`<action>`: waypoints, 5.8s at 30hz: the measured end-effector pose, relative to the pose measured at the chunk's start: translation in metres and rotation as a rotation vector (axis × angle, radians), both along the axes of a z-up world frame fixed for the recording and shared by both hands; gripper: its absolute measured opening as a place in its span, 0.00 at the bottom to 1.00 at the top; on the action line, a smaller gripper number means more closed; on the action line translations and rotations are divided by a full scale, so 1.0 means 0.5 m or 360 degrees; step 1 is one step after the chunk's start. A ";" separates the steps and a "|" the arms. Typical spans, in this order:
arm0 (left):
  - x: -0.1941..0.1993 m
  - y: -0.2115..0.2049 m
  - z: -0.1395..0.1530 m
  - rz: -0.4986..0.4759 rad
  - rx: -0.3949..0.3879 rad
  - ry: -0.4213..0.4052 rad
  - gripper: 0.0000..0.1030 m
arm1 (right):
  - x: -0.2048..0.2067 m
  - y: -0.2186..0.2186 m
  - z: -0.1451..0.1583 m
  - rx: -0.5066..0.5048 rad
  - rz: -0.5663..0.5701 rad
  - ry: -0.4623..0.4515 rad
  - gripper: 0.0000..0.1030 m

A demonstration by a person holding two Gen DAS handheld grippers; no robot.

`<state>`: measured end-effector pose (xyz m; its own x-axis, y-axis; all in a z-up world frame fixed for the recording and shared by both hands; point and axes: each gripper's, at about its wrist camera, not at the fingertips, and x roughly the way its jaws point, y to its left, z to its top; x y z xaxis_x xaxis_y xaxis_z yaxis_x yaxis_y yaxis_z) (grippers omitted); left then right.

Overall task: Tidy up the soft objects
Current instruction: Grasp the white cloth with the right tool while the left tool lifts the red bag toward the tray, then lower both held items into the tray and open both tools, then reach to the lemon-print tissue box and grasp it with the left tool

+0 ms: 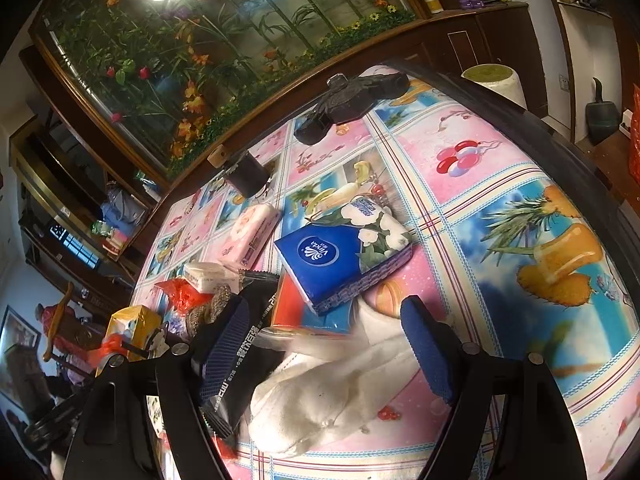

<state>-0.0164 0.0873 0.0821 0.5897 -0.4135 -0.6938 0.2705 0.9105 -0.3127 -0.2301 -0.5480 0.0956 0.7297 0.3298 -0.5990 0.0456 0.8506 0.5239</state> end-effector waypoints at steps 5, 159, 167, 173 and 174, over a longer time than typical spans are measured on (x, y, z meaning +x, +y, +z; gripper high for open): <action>-0.085 0.067 0.017 0.0038 -0.0197 -0.0030 0.09 | 0.003 -0.006 -0.004 0.0043 0.0007 0.0020 0.77; 0.006 -0.115 -0.037 -0.0047 0.0330 0.0127 0.54 | -0.059 0.113 0.074 -0.0486 -0.0107 -0.0262 0.99; 0.077 -0.141 -0.127 -0.0143 0.0290 0.0382 0.54 | -0.057 0.132 0.073 -0.0596 -0.0103 -0.0269 0.99; -0.041 -0.153 -0.112 -0.0479 0.0378 0.0500 0.54 | -0.052 0.144 0.072 -0.0634 -0.0058 -0.0257 0.99; -0.061 -0.148 -0.102 -0.0502 0.0367 0.0469 0.54 | -0.053 0.144 0.073 -0.0635 -0.0057 -0.0261 0.99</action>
